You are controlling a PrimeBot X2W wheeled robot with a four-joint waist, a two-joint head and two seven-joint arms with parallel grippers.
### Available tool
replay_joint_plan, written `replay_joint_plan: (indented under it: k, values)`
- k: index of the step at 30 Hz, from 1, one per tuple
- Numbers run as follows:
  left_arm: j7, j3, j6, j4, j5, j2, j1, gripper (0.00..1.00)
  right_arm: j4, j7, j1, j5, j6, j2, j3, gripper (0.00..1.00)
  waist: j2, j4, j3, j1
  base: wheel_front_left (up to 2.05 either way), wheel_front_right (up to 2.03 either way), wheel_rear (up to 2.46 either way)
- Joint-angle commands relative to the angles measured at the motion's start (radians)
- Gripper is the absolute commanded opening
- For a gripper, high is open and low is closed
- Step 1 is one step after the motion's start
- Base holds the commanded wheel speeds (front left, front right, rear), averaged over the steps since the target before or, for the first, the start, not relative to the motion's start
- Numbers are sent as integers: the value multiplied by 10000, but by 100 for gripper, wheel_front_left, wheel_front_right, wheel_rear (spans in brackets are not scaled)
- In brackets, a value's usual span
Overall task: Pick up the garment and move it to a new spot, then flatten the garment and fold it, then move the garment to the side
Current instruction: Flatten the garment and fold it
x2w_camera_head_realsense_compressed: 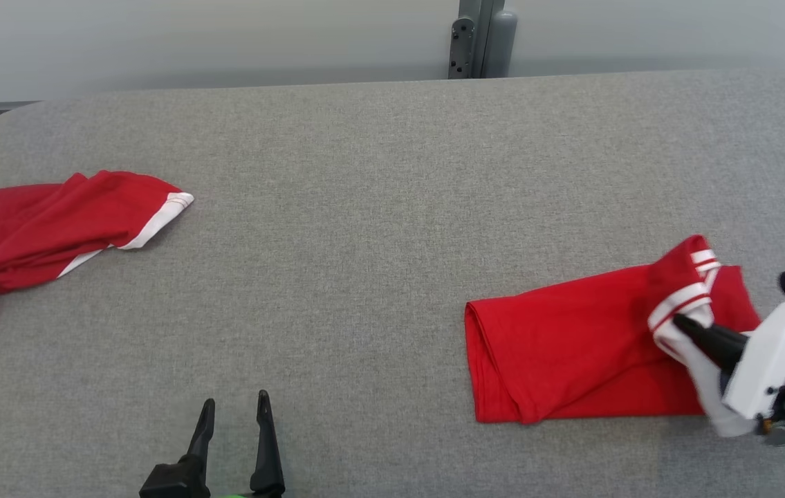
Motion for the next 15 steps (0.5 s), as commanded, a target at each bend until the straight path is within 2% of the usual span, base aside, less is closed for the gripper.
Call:
replay_joint_plan:
  k: [1, 4, 9, 15]
  values:
    - [-28, -39, -26, 54, -90, -1, -55, 100, -157, -230, 62, -156, 4, 306, 316, 0, -1, 2, 13, 0, 0, 0, 0]
    - [-28, -170, -7, 121, -112, -22, -165, 100, 10, -791, -106, -490, 4, 1189, 1147, 0, -1, 19, 111, 0, 0, 0, 0]
    - [-28, -406, 54, 220, -198, -30, -262, 100, 1018, -1785, -619, -1133, 4, 2197, 1950, 0, -1, 137, 176, 0, 0, 0, 0]
    - [-28, -527, 171, 275, -304, -31, -292, 100, 1878, -2355, -1071, -1460, 4, 2584, 2538, 0, -1, 298, 147, 0, 0, 0, 0]
